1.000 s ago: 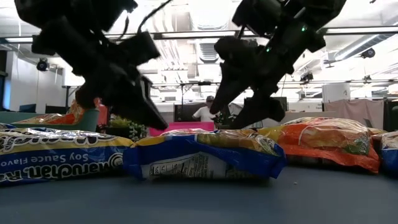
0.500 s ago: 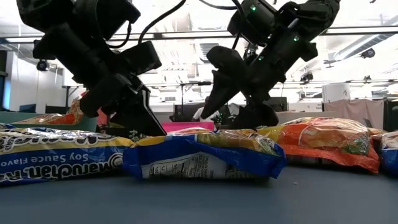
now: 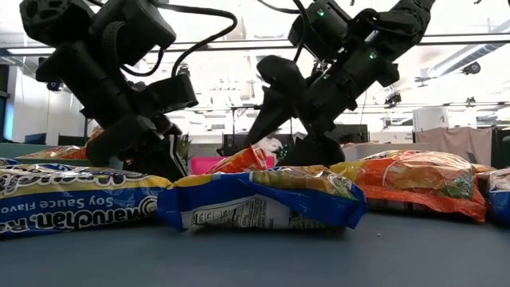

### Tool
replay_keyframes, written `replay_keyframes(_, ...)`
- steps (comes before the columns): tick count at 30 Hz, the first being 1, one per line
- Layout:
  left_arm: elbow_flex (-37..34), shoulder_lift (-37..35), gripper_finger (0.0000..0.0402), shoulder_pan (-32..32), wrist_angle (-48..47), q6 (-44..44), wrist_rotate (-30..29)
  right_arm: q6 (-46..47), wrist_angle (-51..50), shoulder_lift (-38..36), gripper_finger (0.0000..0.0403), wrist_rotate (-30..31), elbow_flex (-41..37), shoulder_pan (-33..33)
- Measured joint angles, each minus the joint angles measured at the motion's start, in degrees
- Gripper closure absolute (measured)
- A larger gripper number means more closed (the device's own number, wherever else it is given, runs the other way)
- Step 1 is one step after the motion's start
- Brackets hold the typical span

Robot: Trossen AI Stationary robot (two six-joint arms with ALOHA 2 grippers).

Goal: Sort Maruchan noodles
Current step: Put the orange noodle pack into the green bin

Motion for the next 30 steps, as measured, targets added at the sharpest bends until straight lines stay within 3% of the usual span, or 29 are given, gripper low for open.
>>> replay_keyframes(5,-0.01,0.00,0.0365,0.01,0.10,0.20,0.02,0.23,1.43,2.01,0.0083,0.09,-0.04,-0.17)
replay_keyframes(16,-0.05,0.02,0.0365,-0.02,0.43,0.42,0.00,-1.12,18.28,9.64,0.0093,-3.45,-0.06,-0.59)
replay_keyframes(30,-0.10,-1.45,0.0365,-0.14,0.65,0.79,0.32,-5.87,19.68,9.32,0.0249,-4.05,-0.02,-0.76)
